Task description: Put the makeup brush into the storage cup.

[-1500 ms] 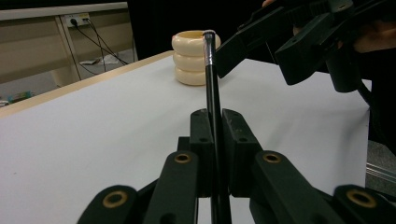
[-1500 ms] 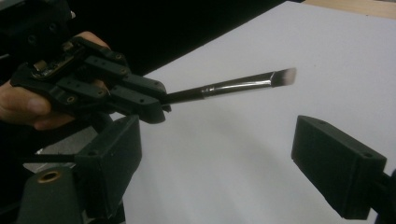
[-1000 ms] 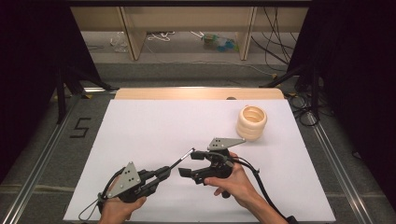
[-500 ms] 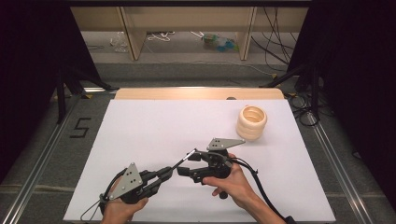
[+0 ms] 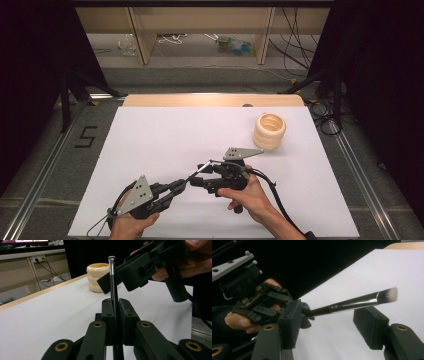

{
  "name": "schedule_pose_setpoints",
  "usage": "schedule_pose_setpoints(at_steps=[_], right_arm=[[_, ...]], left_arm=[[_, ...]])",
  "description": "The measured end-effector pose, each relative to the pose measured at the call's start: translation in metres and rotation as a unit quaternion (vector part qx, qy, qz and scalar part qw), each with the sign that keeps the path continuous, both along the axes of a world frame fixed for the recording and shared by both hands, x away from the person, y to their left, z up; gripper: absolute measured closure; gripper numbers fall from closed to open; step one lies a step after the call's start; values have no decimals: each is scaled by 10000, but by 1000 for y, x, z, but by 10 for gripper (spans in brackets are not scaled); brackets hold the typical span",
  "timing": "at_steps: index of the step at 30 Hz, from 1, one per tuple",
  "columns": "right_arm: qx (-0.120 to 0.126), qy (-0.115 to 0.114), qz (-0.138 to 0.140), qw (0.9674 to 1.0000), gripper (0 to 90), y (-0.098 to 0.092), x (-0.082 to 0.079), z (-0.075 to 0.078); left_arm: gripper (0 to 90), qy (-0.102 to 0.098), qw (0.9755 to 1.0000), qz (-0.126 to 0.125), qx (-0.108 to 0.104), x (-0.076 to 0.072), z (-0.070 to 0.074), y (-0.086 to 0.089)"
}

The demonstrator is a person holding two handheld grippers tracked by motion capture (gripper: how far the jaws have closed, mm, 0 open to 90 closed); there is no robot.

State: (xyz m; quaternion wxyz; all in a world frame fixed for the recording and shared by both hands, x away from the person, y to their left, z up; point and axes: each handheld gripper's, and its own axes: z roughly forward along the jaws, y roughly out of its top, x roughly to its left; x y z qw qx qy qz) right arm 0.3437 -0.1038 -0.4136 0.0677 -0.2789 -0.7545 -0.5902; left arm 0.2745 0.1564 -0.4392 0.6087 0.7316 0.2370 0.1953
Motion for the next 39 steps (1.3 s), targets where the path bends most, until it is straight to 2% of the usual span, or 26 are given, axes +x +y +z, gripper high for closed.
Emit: schedule_pose_setpoints(at_steps=[8, 14, 19, 24, 27, 39], right_arm=[[116, -35, 25, 9999, 469, 1, 0, -1], [210, 69, 51, 9997, 508, 1, 0, 0], [267, 269, 87, 9992, 534, 0, -2, 1], [290, 276, 100, 9992, 558, 1, -2, 1], [334, 197, 106, 9992, 578, 1, -2, 1], [449, 233, 111, 9987, 648, 0, -1, 1]], left_arm=[[833, -41, 10000, -18, -12, 0, 0, 0], [833, -58, 10000, -26, -58, -1, 1, 0], [833, -97, 9999, -45, -73, -1, 1, -1], [833, -153, 9998, -82, -75, -2, 2, -2], [833, -145, 9998, -84, -129, -2, 2, -2], [833, -167, 9997, -75, -138, -4, 3, -2]])
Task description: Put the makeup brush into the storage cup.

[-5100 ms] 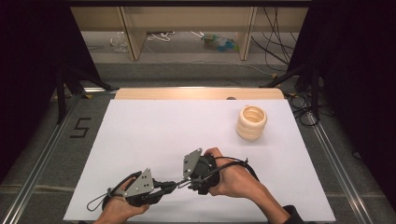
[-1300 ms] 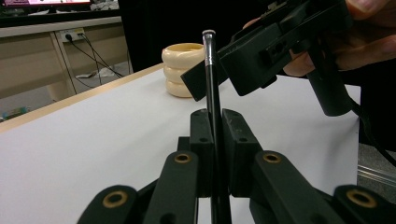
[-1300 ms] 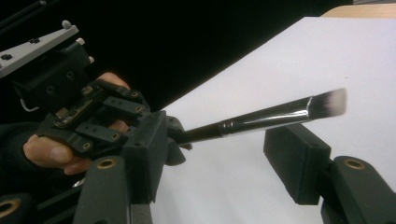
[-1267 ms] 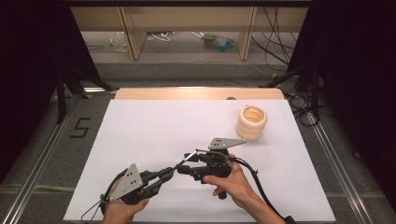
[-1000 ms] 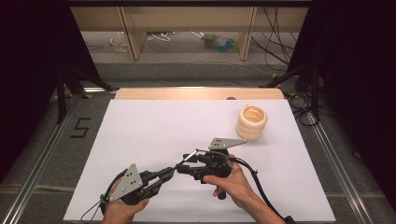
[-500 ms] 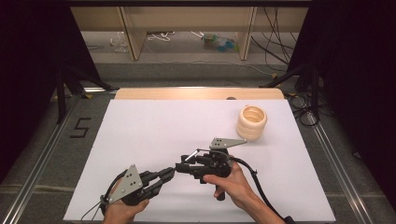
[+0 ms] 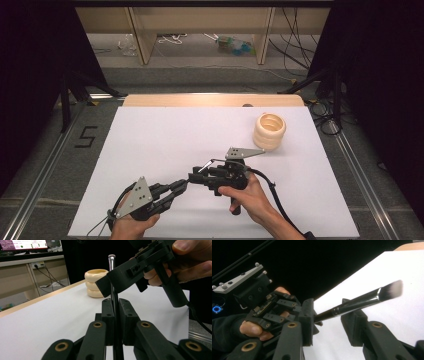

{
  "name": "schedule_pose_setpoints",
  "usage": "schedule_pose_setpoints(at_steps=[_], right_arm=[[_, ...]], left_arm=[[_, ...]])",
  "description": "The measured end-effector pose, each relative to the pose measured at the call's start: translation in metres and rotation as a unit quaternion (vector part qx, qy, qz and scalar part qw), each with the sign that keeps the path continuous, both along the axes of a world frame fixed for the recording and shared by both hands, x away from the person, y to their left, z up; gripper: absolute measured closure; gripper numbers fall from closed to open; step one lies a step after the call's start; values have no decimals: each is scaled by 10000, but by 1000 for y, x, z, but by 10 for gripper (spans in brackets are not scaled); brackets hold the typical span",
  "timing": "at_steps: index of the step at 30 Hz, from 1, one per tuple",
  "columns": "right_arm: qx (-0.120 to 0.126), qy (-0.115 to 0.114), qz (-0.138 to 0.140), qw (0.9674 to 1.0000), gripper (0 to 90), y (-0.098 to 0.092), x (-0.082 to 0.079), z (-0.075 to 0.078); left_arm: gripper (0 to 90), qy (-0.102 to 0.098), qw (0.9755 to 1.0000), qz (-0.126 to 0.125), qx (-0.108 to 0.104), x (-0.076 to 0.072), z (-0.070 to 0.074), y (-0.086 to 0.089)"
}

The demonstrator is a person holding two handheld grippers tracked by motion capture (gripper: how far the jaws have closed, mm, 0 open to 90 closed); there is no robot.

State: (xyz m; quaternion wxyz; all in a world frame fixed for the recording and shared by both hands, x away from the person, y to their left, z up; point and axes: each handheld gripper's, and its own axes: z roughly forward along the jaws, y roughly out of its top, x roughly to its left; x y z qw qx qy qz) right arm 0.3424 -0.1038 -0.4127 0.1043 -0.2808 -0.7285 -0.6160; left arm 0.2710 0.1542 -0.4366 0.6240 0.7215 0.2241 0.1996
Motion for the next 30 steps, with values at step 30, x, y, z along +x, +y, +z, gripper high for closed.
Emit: schedule_pose_setpoints(at_steps=[30], right_arm=[[376, 137, 287, 9988, 787, -3, 0, 4]], left_arm=[[831, -200, 9998, -75, -35, 0, 0, 0]])
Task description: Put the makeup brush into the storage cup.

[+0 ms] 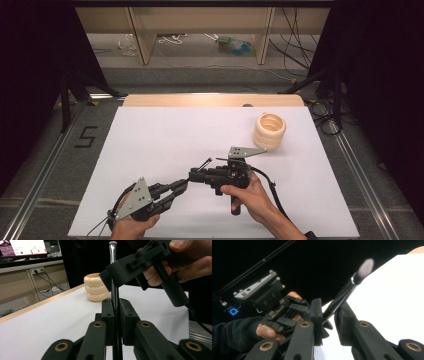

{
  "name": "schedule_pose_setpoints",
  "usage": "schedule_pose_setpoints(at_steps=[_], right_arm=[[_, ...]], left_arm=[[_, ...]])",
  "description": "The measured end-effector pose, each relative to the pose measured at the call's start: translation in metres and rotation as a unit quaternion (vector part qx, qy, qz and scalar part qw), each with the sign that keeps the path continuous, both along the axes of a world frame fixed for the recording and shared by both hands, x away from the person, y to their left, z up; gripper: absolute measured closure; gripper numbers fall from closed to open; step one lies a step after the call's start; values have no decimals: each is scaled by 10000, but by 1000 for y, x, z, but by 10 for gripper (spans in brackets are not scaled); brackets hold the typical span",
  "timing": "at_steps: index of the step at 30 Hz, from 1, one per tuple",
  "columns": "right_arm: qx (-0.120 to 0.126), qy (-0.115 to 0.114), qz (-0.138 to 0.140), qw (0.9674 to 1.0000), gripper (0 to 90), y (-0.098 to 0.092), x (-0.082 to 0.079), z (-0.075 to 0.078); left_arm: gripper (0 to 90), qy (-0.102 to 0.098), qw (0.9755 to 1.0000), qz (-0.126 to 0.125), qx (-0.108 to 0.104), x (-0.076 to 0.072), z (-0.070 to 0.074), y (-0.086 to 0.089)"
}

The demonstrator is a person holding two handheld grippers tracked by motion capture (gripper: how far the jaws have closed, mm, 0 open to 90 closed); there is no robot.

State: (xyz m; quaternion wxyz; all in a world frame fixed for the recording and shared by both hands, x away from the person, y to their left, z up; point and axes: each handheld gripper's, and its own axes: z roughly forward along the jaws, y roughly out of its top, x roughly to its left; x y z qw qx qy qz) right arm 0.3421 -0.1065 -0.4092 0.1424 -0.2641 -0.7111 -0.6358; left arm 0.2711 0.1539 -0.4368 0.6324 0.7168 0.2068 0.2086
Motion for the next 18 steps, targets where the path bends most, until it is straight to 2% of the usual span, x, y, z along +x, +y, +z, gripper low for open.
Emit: schedule_pose_setpoints(at_steps=[2, 3, 9, 13, 15, 18], right_arm=[[10, 1, 21, 10000, 817, 0, -1, 1], [82, -159, 29, 9998, 837, 0, 0, 1], [19, -326, 72, 9994, 838, 1, -2, 4], [-92, -285, 92, 9995, 839, 1, -4, 6], [-117, -339, 85, 9993, 838, 1, -3, 7], [-139, -357, 59, 9992, 839, 1, -4, 8]], left_arm=[[822, 61, 10000, 11, -6, 0, -1, -1], [813, 60, 10000, 18, 1, 0, -1, -1], [793, 58, 10000, -15, -31, 2, 0, 1], [749, 119, 9999, -11, -65, 3, 0, 2], [723, 133, 9999, -2, -71, 3, 0, 2], [684, 84, 10000, -5, -16, 4, 0, 2]])
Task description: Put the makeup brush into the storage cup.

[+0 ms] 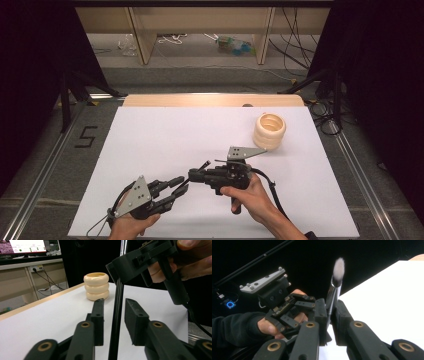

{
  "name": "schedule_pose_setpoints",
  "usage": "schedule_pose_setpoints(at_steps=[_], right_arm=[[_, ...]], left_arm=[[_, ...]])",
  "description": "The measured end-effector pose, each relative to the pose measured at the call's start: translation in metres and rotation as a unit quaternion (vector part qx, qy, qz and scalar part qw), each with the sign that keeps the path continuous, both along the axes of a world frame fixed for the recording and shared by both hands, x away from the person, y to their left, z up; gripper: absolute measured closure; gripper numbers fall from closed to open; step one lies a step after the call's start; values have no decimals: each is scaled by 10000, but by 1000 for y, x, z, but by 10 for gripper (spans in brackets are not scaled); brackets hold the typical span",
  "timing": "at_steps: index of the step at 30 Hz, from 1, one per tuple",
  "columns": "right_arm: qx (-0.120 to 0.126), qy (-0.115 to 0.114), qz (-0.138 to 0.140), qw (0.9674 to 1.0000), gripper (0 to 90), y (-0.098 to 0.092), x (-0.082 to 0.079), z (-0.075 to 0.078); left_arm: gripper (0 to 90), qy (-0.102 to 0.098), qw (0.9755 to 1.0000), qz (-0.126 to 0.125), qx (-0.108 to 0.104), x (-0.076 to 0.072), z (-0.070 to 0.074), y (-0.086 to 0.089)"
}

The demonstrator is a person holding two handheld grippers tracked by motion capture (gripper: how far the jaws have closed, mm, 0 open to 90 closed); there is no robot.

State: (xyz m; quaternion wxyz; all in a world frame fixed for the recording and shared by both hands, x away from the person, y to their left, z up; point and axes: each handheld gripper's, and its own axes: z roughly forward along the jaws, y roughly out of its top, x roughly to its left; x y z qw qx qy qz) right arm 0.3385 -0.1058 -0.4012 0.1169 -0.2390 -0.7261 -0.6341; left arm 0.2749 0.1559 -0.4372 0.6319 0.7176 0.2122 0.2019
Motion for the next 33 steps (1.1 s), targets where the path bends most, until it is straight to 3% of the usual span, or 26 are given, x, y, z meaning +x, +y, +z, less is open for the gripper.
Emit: schedule_pose_setpoints(at_steps=[5, 11, 12, 16, 18, 33], right_arm=[[-5, -59, -28, 10000, 839, -1, 1, 1], [-31, -93, -37, 9999, 838, -3, 1, 3], [-31, -100, -37, 9999, 838, -4, 1, 3], [-82, -168, -77, 9998, 838, -6, 3, 4], [-133, -223, -116, 9996, 838, -7, 4, 5], [-330, -617, -272, 9972, 838, -17, 6, 14]], left_arm=[[631, 94, 9999, 43, -35, 0, -1, 0], [496, 209, 9996, 172, -53, 3, -1, 1], [474, 325, 9991, 262, -50, 3, -1, 1], [414, 351, 9989, 302, 20, 5, -1, 2], [397, 415, 9984, 371, -21, 4, -2, 2], [351, 328, 9985, 417, 111, 5, -2, 4]])
